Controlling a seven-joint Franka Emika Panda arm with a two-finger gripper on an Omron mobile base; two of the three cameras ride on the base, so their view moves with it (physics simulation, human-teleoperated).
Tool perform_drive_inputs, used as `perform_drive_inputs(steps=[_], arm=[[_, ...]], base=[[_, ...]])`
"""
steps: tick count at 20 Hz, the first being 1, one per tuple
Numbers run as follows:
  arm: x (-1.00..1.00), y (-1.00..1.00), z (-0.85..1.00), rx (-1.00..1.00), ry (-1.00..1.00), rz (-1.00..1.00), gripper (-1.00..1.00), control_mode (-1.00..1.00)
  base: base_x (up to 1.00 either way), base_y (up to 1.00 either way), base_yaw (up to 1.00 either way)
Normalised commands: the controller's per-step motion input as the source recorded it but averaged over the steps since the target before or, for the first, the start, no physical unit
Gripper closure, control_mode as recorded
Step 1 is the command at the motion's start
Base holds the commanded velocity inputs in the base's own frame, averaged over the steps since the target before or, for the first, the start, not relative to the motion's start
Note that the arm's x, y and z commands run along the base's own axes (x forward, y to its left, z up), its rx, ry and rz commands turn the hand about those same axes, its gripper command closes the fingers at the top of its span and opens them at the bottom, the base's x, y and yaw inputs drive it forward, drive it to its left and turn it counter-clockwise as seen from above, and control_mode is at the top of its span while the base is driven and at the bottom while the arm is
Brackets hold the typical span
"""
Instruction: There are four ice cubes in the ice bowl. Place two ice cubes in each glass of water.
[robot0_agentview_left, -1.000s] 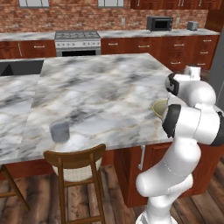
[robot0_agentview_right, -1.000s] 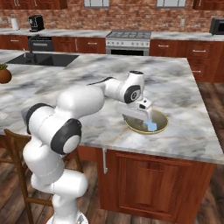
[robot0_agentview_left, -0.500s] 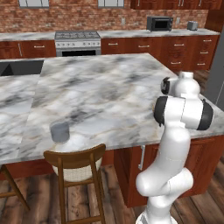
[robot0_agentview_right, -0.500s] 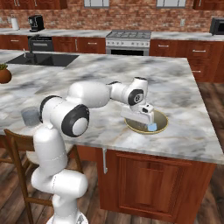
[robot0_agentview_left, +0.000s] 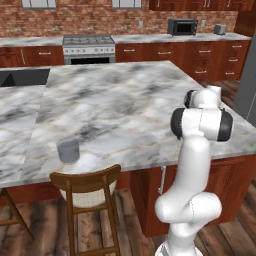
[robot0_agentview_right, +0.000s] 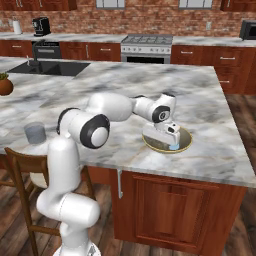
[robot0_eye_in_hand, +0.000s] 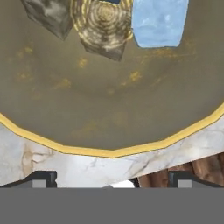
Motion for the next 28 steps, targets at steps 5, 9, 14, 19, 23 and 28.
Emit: perform_drive_inputs(steps=[5, 9, 14, 19, 23, 28], arm=[[0.31, 0.0, -0.19, 0.0, 0.05, 0.0, -1.0, -1.0], [0.27, 0.0, -0.28, 0.0, 0.05, 0.0, -1.0, -1.0], [0.23, 0.0, -0.34, 0.0, 0.05, 0.0, -1.0, -1.0], [0.24, -0.05, -0.25, 0.0, 0.0, 0.0, -1.0, -1.0], [0.28, -0.2, -0.09, 0.03, 0.0, 0.0, -1.0, -1.0], [0.25, -0.26, -0.05, 0.04, -0.03, 0.0, -1.0, -1.0]], base=[[0.0, 0.0, 0.0], [0.0, 0.0, 0.0], [0.0, 0.0, 0.0], [0.0, 0.0, 0.0], [0.0, 0.0, 0.0], [0.0, 0.0, 0.0]])
